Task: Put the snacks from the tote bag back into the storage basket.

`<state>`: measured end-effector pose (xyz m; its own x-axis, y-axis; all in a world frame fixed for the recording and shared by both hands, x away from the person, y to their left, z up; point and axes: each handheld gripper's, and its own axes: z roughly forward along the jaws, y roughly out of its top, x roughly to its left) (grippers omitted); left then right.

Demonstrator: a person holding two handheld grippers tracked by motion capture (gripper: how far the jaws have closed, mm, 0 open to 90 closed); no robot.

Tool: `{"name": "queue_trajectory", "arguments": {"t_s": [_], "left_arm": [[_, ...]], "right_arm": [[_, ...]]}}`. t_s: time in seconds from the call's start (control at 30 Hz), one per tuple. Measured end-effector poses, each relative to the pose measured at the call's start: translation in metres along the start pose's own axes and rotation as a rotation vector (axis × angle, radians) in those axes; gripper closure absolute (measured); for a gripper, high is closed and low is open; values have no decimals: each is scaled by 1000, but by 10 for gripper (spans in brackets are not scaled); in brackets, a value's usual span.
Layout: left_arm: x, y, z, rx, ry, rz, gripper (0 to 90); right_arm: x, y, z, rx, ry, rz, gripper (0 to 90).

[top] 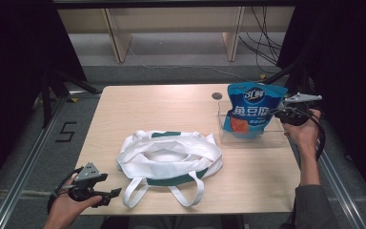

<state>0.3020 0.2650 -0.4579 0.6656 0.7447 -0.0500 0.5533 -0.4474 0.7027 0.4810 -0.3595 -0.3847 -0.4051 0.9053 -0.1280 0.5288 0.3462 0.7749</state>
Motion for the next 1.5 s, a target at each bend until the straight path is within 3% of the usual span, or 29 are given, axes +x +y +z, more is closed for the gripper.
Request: {"name": "queue_trajectory", "arguments": {"t_s": [0.03,0.07,0.1,0.13,0.17,0.2,0.23,0.43,0.47,0.53,0.57,0.6,0.63,0.7,0.73,0.8,0.87,0.97,1.0,1.03,1.07,1.1,1.13,1.17,1.2,1.27,1.37,1.47,1.5], "left_arm": [[0,0,0,-1,1,1,231],[-1,0,1,-13,3,-13,231],[-1,0,0,-1,4,-16,232],[-1,0,0,-6,-2,-26,232],[0,0,-1,13,-6,-8,232],[1,0,-1,12,-4,2,231],[1,0,-2,12,0,6,231],[1,0,-2,9,-2,7,232],[1,0,-2,9,-4,6,232],[2,0,-2,7,-5,7,231],[1,1,-2,10,-6,5,232],[0,1,-1,-10,-2,-16,232],[0,0,0,-12,4,-23,231],[-2,0,-1,-27,4,-26,231],[1,1,-3,4,-5,6,232],[1,1,-3,4,-5,3,232],[1,1,-3,2,-5,2,231],[1,1,-2,-10,-3,0,232],[1,1,-3,2,-4,2,232],[0,0,-2,-15,2,0,231],[0,0,-2,-16,2,-1,231],[0,0,-2,-16,2,0,231],[0,0,-2,-17,2,-1,231],[0,0,-2,-16,3,1,232],[1,1,-3,-10,-3,3,231],[1,1,-3,-8,-3,1,232],[1,1,-4,-6,-1,1,232],[1,1,-4,-4,-2,2,231],[1,1,-4,-4,-3,4,232]], "right_arm": [[-1,-1,2,-22,-16,-20,900],[4,0,2,3,-13,46,900],[0,-1,4,-11,-18,-20,900],[1,1,2,28,-7,9,900],[1,1,3,26,-3,2,900],[-2,-1,6,-10,-10,-43,900],[-1,0,5,11,-5,-31,900],[5,-2,-1,-8,-1,6,900],[9,-1,-4,10,7,66,885],[11,0,-7,22,16,57,850],[12,-2,-5,-21,5,34,840],[15,0,-9,16,21,56,824],[15,-1,-8,-6,19,27,810],[20,0,-9,-16,34,65,784],[20,0,-12,4,37,44,778],[24,1,-11,-24,44,53,765],[25,2,-13,-33,48,17,749],[32,5,-18,2,80,31,719],[33,5,-15,-40,79,16,700],[36,6,-15,-42,81,14,678],[38,9,-17,-7,87,19,668],[42,9,-14,-38,84,8,659],[44,11,-16,-13,93,-3,652],[48,11,-15,-14,101,17,639],[47,13,-14,-29,105,-12,630],[54,14,-15,-19,108,9,605],[59,17,-15,2,115,-2,576],[63,17,-11,-13,123,-42,559],[66,18,-12,16,136,-20,556]]}}
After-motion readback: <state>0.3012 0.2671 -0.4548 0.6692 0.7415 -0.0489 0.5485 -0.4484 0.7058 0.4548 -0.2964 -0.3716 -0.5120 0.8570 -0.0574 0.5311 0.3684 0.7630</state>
